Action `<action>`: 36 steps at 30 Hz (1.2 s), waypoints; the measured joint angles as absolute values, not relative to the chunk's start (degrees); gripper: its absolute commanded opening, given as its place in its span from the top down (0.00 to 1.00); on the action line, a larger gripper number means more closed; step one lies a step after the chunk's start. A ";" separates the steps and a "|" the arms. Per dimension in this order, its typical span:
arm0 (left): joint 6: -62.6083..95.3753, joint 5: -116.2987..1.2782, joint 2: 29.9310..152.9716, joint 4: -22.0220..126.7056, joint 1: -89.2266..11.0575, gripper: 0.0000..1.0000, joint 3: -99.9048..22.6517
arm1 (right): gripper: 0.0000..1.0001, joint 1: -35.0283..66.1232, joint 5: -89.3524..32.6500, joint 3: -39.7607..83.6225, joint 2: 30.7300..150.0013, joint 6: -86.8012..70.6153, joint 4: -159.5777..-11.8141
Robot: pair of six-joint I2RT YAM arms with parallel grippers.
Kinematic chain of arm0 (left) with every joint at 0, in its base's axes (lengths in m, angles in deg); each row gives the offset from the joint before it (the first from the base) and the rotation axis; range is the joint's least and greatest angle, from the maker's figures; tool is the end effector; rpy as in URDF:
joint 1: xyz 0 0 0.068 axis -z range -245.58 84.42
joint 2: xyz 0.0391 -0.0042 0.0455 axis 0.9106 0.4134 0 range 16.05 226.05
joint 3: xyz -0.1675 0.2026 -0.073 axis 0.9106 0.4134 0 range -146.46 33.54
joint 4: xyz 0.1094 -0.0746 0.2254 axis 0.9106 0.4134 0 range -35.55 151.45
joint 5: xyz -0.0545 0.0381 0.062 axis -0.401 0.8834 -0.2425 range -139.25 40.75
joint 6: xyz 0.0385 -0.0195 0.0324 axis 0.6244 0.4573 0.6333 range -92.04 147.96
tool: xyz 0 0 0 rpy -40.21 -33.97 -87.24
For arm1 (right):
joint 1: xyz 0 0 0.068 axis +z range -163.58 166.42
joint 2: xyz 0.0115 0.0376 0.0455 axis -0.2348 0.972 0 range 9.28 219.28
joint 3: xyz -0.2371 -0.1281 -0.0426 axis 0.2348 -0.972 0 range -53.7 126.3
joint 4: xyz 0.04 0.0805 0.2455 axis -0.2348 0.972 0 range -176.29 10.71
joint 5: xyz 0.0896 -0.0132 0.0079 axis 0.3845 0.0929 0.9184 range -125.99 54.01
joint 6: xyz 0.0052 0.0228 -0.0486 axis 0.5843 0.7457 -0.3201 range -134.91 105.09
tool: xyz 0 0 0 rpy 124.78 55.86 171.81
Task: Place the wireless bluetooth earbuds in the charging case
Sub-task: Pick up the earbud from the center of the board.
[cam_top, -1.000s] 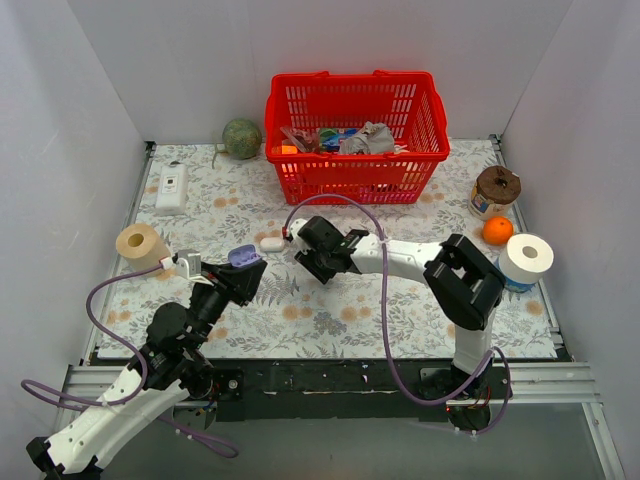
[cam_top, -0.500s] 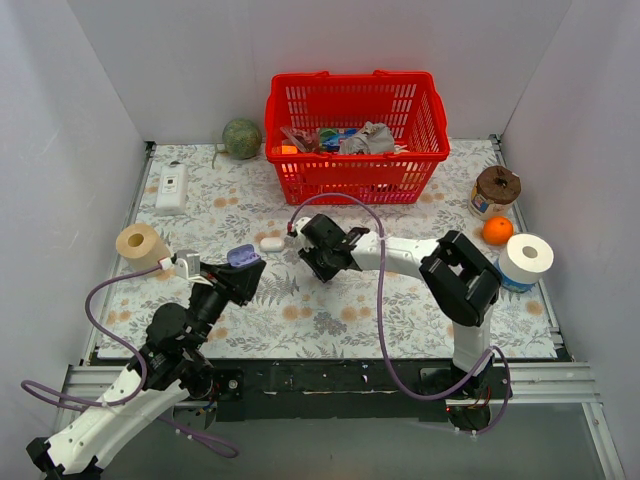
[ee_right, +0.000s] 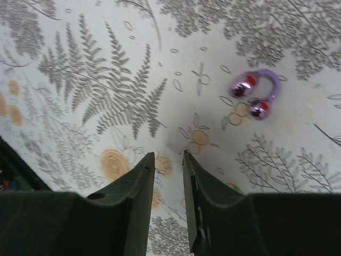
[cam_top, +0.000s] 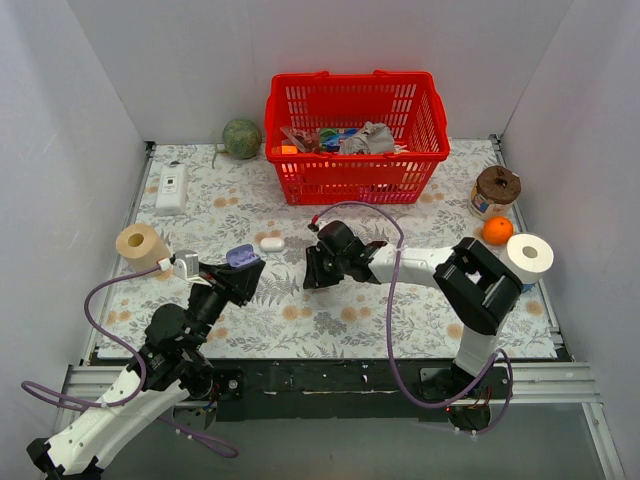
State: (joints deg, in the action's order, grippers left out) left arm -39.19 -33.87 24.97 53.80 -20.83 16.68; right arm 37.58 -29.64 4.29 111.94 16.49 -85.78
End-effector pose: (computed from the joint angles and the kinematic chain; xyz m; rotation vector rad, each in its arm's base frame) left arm 0.0782 -0.0642 0.2638 -0.5458 1.4902 -1.3915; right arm 0.2298 0.2917 0.1640 -0.4873 2.4631 0.7877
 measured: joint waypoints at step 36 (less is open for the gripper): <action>-39.37 -33.74 25.91 54.08 -20.83 1.00 16.68 | 0.54 34.04 -42.87 16.69 115.24 -10.35 -70.11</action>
